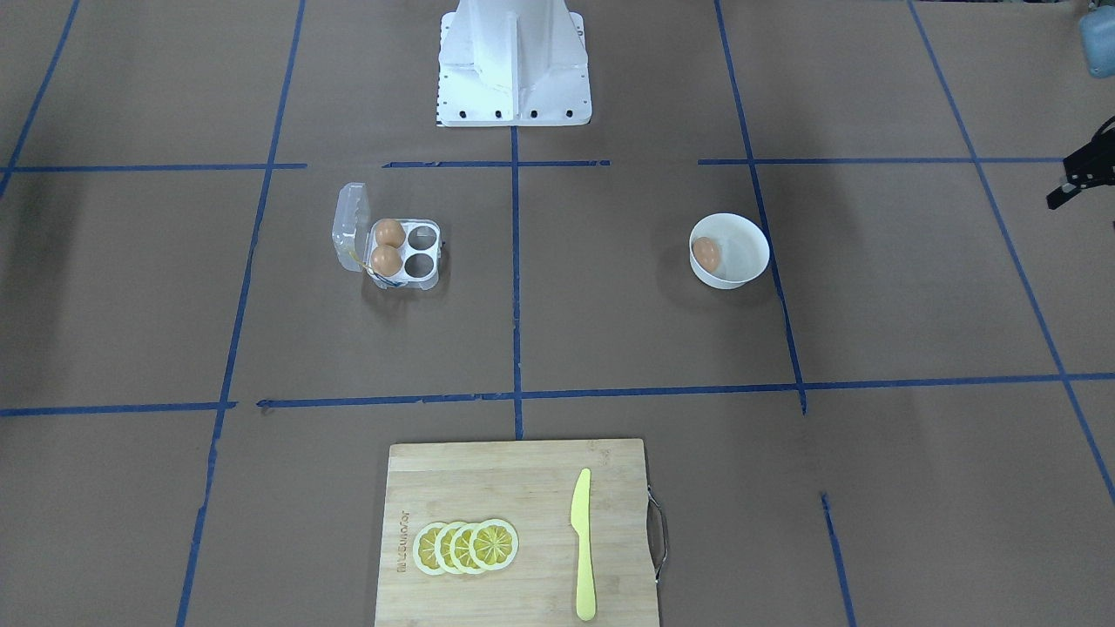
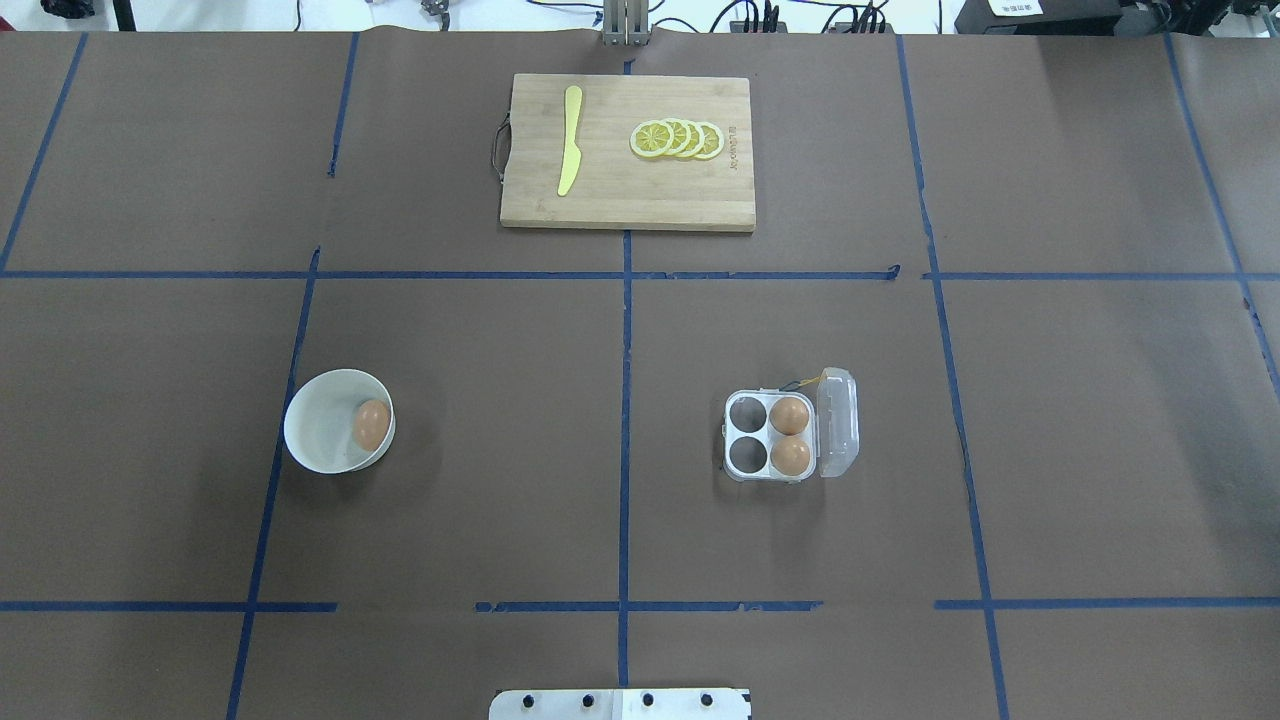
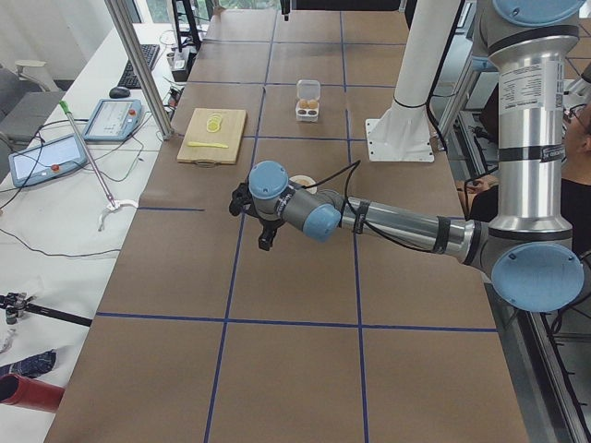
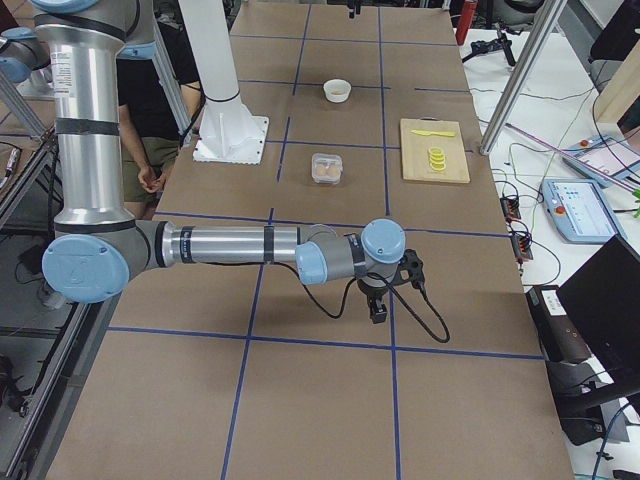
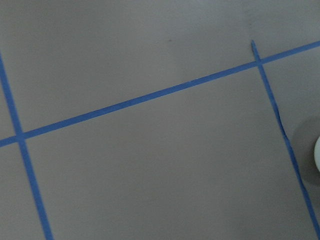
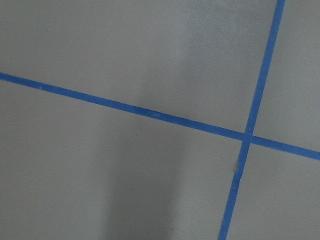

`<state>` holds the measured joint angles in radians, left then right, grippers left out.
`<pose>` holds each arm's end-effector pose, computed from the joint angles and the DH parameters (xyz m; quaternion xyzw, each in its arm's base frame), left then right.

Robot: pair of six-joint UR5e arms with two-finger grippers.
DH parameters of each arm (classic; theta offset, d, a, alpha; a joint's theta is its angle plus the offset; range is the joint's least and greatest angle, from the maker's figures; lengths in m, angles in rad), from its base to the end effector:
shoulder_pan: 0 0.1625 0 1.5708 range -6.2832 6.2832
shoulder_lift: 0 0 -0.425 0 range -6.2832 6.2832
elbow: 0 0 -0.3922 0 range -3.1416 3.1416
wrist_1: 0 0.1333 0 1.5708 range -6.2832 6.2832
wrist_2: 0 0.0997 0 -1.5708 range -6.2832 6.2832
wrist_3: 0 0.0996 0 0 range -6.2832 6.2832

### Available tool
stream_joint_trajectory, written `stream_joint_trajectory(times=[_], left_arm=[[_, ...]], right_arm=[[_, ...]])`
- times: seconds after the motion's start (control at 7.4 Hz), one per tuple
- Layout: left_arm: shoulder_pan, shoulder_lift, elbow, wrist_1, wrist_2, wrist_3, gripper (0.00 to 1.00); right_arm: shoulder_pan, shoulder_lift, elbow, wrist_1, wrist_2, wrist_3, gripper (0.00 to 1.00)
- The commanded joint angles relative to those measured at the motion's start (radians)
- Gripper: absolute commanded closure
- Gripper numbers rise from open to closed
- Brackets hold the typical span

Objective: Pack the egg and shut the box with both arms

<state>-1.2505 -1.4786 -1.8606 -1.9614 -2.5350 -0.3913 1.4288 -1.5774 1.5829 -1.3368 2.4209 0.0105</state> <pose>0.0959 -0.4527 0.5006 0.0862 0.5054 0.1042 0.8522 -0.0131 -0.5051 0.6255 0.0773 -0.4165 -0.1086 0.8993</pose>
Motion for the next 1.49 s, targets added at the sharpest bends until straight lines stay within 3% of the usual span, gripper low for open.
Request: stream_joint_trajectory(times=[0.0,0.27,0.54,0.81,1.08,1.22,1.35], left_arm=[[0.138,-0.009,-0.045,-0.181,0.004,-0.423,0.01],[0.204,-0.088,0.024,-0.272,0.009,-0.577,0.06],[0.366,-0.205,0.046,-0.271,0.155,-0.826,0.10],[0.445,-0.224,0.054,-0.271,0.260,-0.901,0.10],[0.541,-0.238,0.052,-0.261,0.424,-0.965,0.10],[0.554,-0.235,0.049,-0.223,0.453,-0.965,0.10],[0.609,-0.250,0.029,-0.082,0.497,-0.963,0.14]], right_arm=[[-0.034,-0.021,-0.003,0.080,0.001,0.005,0.00],[-0.036,-0.021,-0.003,0.081,0.000,0.005,0.00],[-0.048,-0.019,-0.009,0.080,-0.002,0.003,0.00],[-0.048,-0.019,-0.011,0.081,0.001,0.005,0.00],[-0.048,-0.019,-0.009,0.081,0.012,0.005,0.00],[-0.048,-0.019,-0.011,0.081,0.012,0.005,0.00],[-0.048,-0.019,-0.009,0.081,0.012,0.005,0.00]])
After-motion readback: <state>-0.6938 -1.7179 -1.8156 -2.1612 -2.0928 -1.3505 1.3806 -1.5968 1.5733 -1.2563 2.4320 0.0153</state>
